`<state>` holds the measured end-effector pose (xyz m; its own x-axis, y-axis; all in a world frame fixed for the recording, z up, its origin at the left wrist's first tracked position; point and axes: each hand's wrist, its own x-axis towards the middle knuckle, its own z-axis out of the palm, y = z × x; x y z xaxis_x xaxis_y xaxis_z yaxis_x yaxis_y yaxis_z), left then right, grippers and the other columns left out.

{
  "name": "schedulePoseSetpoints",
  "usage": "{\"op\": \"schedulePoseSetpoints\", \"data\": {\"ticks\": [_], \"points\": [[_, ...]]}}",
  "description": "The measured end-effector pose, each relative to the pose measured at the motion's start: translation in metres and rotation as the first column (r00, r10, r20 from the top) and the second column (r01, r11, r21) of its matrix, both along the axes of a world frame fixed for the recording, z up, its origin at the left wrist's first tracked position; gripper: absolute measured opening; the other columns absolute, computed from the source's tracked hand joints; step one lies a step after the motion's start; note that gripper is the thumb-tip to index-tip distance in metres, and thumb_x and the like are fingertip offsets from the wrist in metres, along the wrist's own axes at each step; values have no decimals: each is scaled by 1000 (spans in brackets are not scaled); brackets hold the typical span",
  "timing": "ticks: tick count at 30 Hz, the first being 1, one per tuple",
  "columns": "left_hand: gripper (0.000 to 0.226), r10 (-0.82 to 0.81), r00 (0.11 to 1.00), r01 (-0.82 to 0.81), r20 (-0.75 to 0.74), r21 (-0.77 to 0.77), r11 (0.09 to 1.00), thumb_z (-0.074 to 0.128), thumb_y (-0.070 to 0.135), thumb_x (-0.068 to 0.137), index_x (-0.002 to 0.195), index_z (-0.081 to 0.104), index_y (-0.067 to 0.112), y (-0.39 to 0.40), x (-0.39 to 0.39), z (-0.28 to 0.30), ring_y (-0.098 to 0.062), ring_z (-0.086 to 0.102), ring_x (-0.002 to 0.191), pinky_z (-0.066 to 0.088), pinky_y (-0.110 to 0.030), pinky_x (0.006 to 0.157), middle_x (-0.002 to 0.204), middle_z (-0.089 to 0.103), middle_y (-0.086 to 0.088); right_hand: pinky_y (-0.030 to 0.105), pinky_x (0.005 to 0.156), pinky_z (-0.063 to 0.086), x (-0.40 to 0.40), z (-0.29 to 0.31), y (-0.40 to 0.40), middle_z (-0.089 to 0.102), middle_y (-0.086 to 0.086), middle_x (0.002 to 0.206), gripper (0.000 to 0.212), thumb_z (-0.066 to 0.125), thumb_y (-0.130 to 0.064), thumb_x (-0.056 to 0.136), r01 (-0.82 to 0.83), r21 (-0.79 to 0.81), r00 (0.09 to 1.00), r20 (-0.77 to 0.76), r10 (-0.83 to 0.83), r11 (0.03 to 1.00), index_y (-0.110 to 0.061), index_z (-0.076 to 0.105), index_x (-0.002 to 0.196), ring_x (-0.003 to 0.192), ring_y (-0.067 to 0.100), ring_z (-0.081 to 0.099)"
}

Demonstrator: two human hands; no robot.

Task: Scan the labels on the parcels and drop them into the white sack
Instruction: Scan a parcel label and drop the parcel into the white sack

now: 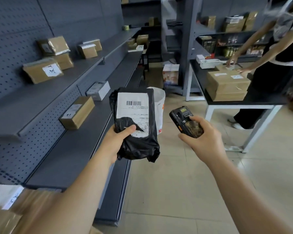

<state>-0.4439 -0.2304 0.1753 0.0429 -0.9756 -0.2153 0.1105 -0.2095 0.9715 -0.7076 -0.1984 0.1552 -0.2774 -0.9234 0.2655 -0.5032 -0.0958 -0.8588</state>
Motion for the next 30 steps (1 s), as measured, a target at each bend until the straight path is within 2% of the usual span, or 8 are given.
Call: {"op": "schedulePoseSetpoints", "data": {"ticks": [2,8,11,14,17,21,26,30], "points": [[37,1,1000,-1,8,14,1000,78,28,82,116,64,23,-27,-10,-5,-22,72,96,57,-39,86,106,75,-1,35,86,54,-10,-5,-23,57,-24,106,58,85,-40,69,12,7,1000,16,-12,1000,-46,58,120,100,6,59],[32,-27,1000,27,-1,30,999,78,27,82,111,65,26,-128,-28,-30,-19,72,96,56,-37,86,104,76,1,45,79,58,-26,-26,-117,57,-26,107,59,85,-42,67,26,43,1000,3,-26,999,-49,57,118,98,11,62],[30,-38,999,39,-26,27,999,79,25,81,107,64,27,-195,-36,-42,-17,73,92,57,-35,81,100,76,3,39,86,55,-29,-28,-178,57,-23,108,60,86,-39,70,42,44,998,-47,-40,998,-43,58,122,100,6,58],[39,-57,997,57,-43,17,998,80,27,79,114,63,29,-269,-41,-42,-16,72,95,56,-35,82,106,74,3,31,91,51,-30,-21,-244,58,-22,107,60,86,-38,71,52,46,995,-89,-48,998,-39,59,124,103,6,58],[43,-66,996,65,-52,-17,998,79,27,81,120,61,30,-341,-42,-34,-13,71,94,57,-35,83,106,74,7,37,95,52,-31,-12,-309,61,-18,112,60,86,-38,70,60,37,993,-101,-56,998,-40,59,123,106,8,58],[37,-75,996,71,-53,-66,995,77,23,82,115,63,30,-418,-40,-27,-9,73,88,58,-28,74,102,74,8,40,95,52,-30,-9,-383,62,-16,112,60,86,-38,70,66,9,992,-110,-65,998,-38,60,124,106,9,59],[46,-46,997,44,-60,-39,998,79,24,79,122,63,23,-484,-30,-46,-19,71,100,56,-39,88,110,74,1,34,91,52,-26,-19,-459,61,-16,110,59,87,-34,71,41,58,995,-91,-36,997,-39,59,122,101,7,58],[60,-3,999,3,-38,-1,1000,82,30,70,126,60,25,-532,-25,-65,-19,70,103,55,-38,89,114,73,2,25,85,47,-26,-34,-524,63,-12,110,57,87,-33,71,-4,72,995,-100,11,997,-35,61,122,98,6,56]]}}
